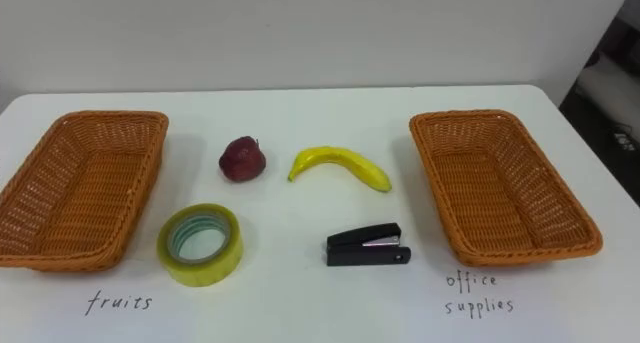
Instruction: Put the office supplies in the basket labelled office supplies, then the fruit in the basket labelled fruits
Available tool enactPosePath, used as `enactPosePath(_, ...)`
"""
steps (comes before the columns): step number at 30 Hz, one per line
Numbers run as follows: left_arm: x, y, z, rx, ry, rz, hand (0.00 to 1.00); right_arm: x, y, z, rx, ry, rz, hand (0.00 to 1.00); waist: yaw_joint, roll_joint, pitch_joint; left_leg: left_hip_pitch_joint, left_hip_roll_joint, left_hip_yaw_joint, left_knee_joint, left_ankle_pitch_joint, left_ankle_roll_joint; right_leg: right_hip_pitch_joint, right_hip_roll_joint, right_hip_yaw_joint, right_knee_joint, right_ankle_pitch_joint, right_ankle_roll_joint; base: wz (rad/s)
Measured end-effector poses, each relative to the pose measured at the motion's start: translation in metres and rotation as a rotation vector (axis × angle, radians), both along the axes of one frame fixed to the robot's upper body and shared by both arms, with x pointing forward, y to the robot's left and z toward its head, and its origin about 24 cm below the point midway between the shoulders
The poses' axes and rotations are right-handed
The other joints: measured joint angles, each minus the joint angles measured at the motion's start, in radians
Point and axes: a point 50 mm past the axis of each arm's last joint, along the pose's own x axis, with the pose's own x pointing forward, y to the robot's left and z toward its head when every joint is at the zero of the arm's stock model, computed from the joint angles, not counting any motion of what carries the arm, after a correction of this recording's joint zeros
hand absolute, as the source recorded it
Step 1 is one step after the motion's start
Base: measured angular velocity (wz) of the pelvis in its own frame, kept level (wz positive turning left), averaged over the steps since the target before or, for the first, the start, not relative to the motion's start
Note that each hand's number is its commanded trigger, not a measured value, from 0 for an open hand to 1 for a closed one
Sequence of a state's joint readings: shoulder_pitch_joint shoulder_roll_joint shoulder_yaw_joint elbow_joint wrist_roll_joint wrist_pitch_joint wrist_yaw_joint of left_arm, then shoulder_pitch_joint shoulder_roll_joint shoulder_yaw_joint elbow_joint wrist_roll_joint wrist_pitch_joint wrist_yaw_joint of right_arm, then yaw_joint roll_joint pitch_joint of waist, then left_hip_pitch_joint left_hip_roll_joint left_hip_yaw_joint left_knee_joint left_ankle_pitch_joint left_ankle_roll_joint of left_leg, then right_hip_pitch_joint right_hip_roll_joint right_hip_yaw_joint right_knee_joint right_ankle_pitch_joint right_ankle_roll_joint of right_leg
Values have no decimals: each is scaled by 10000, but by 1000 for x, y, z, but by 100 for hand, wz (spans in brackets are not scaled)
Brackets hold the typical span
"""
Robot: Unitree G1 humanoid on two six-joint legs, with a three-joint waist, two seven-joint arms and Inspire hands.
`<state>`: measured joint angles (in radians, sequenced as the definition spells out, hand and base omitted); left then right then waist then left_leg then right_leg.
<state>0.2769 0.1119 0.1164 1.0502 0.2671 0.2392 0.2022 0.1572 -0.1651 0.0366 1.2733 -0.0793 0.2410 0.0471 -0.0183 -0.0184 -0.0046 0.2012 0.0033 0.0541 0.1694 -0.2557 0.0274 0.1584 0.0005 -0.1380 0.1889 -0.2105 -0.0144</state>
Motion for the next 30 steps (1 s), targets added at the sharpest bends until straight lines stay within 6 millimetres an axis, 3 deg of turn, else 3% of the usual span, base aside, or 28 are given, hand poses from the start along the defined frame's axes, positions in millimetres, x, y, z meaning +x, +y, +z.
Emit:
enactPosePath(10, 0, -1, 0, -163, 16, 29, 0, 0, 1, 0, 132, -23, -203, 0, -2, -9, 1, 2, 4, -5, -10, 0, 0, -7, -18, -7, -21, -1, 1, 0)
enactPosePath(20, -3, 1, 0, -114, 168, 244, 0, -13, 2, 0, 241, 291, -512, 0, -4, -13, 1, 10, 9, -3, -29, 0, 0, -6, 8, 7, -23, -1, 1, 0)
enactPosePath(28, -7, 2, 1, -75, 240, 341, 0, -23, 0, 1, -197, 250, -1931, 0, -34, 29, -8, 36, 13, 8, -45, 0, 0, -4, 21, 9, -16, 1, -1, 0)
enactPosePath(30, -7, 4, 1, 4, 143, 534, 0, -29, -3, 3, -547, 126, -3052, 0, -43, 25, -8, 47, 11, 15, -37, 0, 0, -3, 21, 70, -10, 1, -1, 0)
